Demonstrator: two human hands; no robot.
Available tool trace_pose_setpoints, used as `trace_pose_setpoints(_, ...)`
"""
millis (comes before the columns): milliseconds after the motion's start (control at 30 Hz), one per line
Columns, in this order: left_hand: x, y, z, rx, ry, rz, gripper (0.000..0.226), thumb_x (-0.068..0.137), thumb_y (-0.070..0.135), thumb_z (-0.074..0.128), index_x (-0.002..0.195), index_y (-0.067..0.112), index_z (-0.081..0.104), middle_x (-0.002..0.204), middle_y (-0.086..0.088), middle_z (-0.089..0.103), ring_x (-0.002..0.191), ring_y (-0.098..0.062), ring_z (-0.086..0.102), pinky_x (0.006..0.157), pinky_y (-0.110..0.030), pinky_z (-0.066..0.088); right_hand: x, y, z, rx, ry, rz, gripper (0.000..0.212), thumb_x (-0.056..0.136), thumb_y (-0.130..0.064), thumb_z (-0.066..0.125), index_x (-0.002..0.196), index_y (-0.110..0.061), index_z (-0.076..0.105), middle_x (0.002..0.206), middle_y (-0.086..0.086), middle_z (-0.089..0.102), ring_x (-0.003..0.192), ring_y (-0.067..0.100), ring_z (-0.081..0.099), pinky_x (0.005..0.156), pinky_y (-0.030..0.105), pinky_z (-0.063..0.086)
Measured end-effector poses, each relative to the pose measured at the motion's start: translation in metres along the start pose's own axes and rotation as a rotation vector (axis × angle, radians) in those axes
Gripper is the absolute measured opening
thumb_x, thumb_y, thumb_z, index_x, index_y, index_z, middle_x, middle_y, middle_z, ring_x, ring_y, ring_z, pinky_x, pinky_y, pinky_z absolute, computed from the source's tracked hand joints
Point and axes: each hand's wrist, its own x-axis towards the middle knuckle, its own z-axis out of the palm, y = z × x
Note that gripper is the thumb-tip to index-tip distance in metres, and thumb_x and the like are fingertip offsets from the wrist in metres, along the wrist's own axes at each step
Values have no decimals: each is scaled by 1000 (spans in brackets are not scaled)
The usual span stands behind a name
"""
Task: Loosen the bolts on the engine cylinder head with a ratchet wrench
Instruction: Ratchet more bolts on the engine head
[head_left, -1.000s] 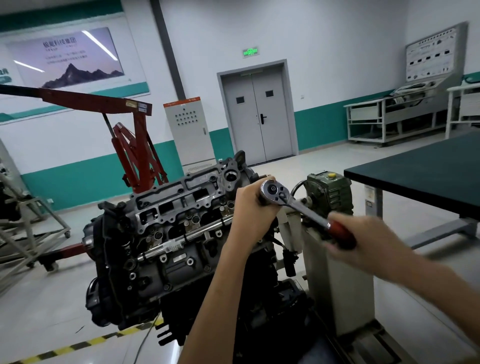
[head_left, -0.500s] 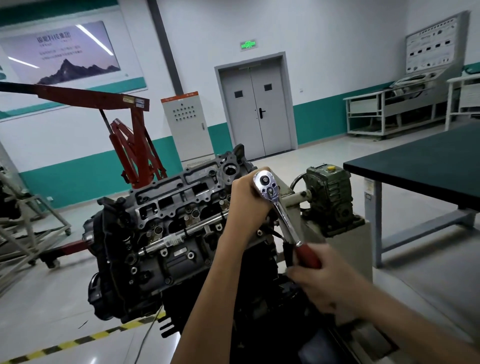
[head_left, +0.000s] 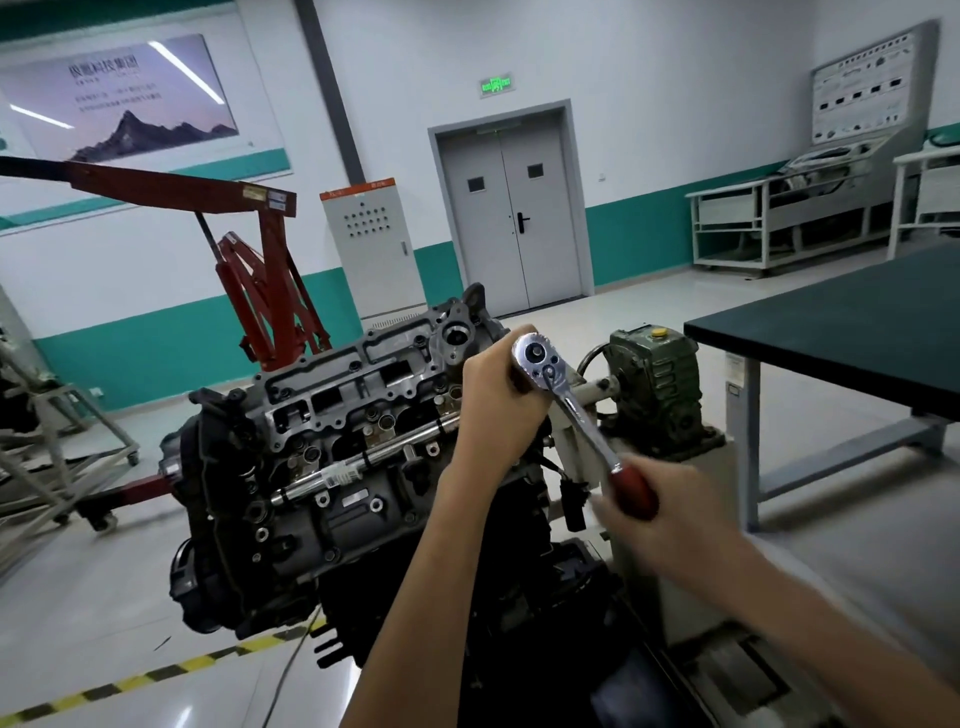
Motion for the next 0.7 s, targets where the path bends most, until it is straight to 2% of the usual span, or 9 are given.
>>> trace_pose_setpoints(67, -1, -4, 4, -21, 43, -19, 27, 76, -10, 59, 64, 12, 47, 55, 11, 41, 54, -4, 34, 50, -27, 33, -17, -20, 31, 311, -58, 134, 28, 77, -18, 67, 60, -19, 45, 41, 1, 49, 32, 7, 46, 36, 17, 35)
trace_pose_setpoints(133, -2, -10, 3, -56, 28, -42, 26, 82, -9, 59, 64, 4, 46, 57, 3, 41, 57, -10, 33, 50, -34, 31, -25, -40, 55, 673, -134, 225, 27, 80, -17, 63, 62, -21, 44, 41, 4, 48, 30, 20, 47, 34, 20, 35)
trace_pose_setpoints(233, 0, -9, -2, -46, -11, -64, 28, 81, -12, 56, 62, 2, 42, 57, 1, 39, 56, -9, 31, 52, -30, 29, -26, -42, 65, 800, -189, 254, 28, 80, -15, 59, 61, -23, 41, 39, 7, 41, 25, 20, 37, 33, 20, 30)
trace_pose_setpoints(333, 1, -3, -4, -29, -40, -132, 25, 78, -12, 58, 60, 1, 47, 55, 0, 44, 53, -8, 35, 50, -25, 34, -17, -20, 37, 542, -212, 202, 22, 78, -9, 60, 64, -17, 45, 40, 1, 42, 27, 15, 37, 31, 20, 29)
trace_pose_setpoints(400, 3, 0, -7, -28, -71, -157, 43, 74, -14, 58, 51, 21, 50, 50, 13, 49, 47, -1, 39, 47, -15, 36, -2, -3, 3, 202, -187, 60, 23, 76, -6, 64, 61, -13, 48, 44, -6, 46, 35, 4, 39, 38, 25, 35)
trace_pose_setpoints(467, 5, 3, -11, -7, -114, -147, 52, 73, -15, 58, 48, 30, 49, 47, 16, 51, 46, 0, 42, 48, -11, 33, 21, 5, -35, -52, -189, -87, 31, 75, -3, 66, 58, -23, 48, 46, -11, 49, 43, 1, 45, 45, 10, 35)
trace_pose_setpoints(533, 6, 4, -13, 12, -144, -141, 42, 76, -11, 61, 53, 23, 53, 51, 11, 51, 48, -3, 39, 50, -16, 33, 46, 6, -64, -254, -181, -197, 37, 72, -4, 67, 61, -31, 45, 49, -12, 47, 50, 2, 49, 49, 7, 34)
trace_pose_setpoints(600, 7, 4, -15, 11, -176, -144, 23, 78, -7, 63, 61, 6, 56, 57, 1, 50, 52, -8, 38, 51, -20, 34, 64, 7, -77, -431, -128, -256, 27, 70, -9, 70, 67, -25, 49, 55, -11, 48, 50, 5, 46, 51, 12, 31)
trace_pose_setpoints(700, 4, 4, -16, -3, -159, -118, 32, 77, -7, 65, 62, 20, 58, 57, 12, 52, 52, -2, 41, 51, -15, 36, 63, 17, -67, -472, -74, -230, 19, 74, -12, 69, 78, -21, 53, 58, -8, 49, 51, 3, 47, 51, 11, 29)
